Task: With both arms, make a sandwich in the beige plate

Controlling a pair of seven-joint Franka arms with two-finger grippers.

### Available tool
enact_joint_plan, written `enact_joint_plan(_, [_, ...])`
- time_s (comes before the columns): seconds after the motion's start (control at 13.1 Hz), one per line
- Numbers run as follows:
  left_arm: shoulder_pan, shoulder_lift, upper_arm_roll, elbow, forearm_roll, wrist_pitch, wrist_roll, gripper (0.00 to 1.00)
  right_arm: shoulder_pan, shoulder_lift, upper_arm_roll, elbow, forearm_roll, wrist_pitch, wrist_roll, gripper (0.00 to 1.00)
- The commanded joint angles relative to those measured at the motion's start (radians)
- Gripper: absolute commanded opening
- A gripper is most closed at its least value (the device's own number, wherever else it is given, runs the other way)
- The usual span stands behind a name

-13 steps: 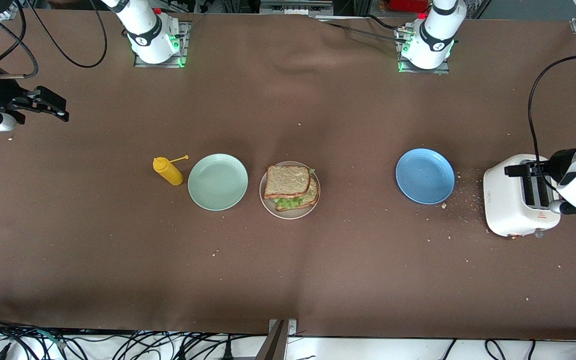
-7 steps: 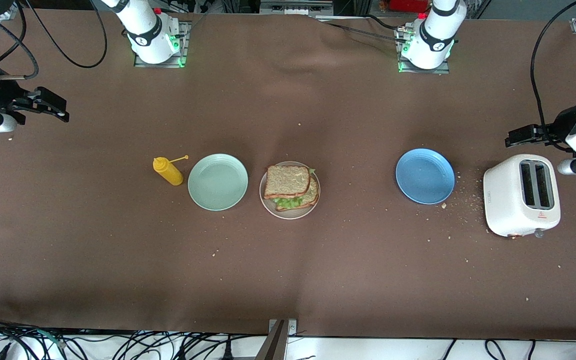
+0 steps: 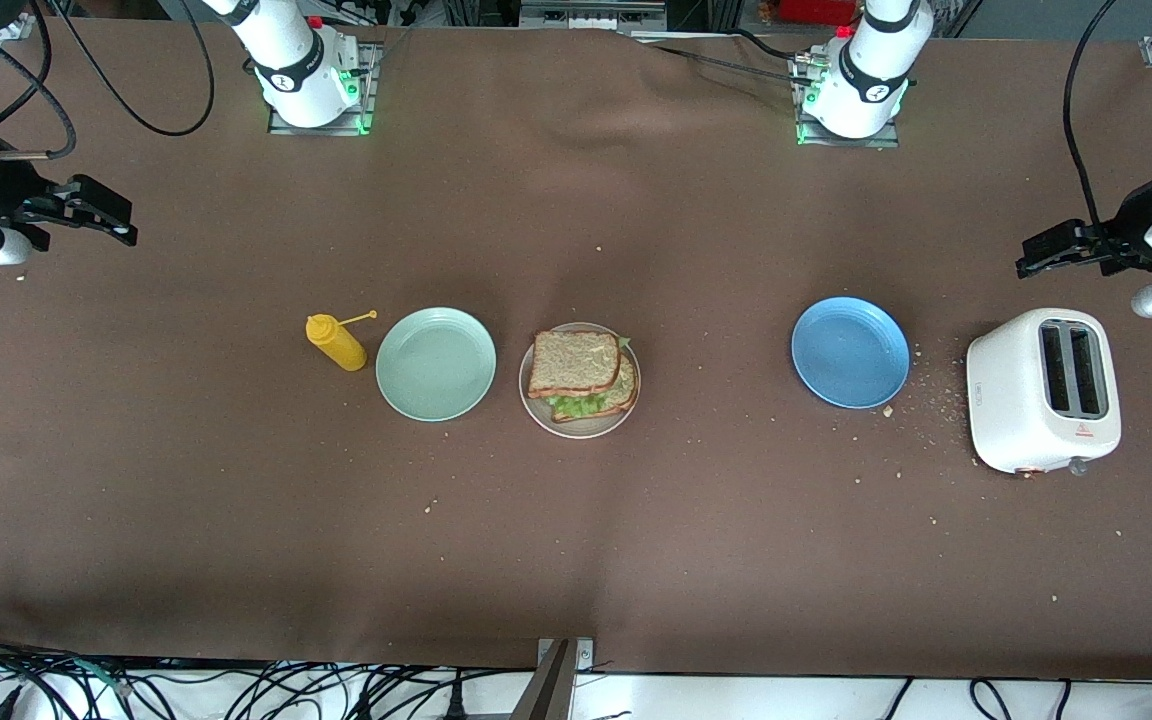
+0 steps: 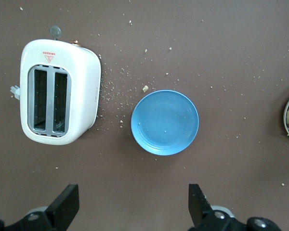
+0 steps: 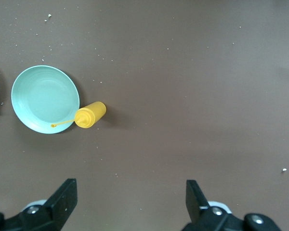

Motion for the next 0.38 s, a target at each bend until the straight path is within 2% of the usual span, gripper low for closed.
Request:
enact_joint_plan(0.0, [-0.003, -0.013, -0.006, -0.010, 0.044, 0.019, -0.014, 1.00, -0.015, 0.010, 0.010, 0.023, -0.008, 0.004, -0.022, 1.00])
enact_joint_plan(0.3, [-0.012, 0.003, -0.007, -0.012, 0.041, 0.023, -0.014, 1.00, -0.016, 0.011, 0.009, 0.023, -0.002, -0.005, -0.020, 1.00])
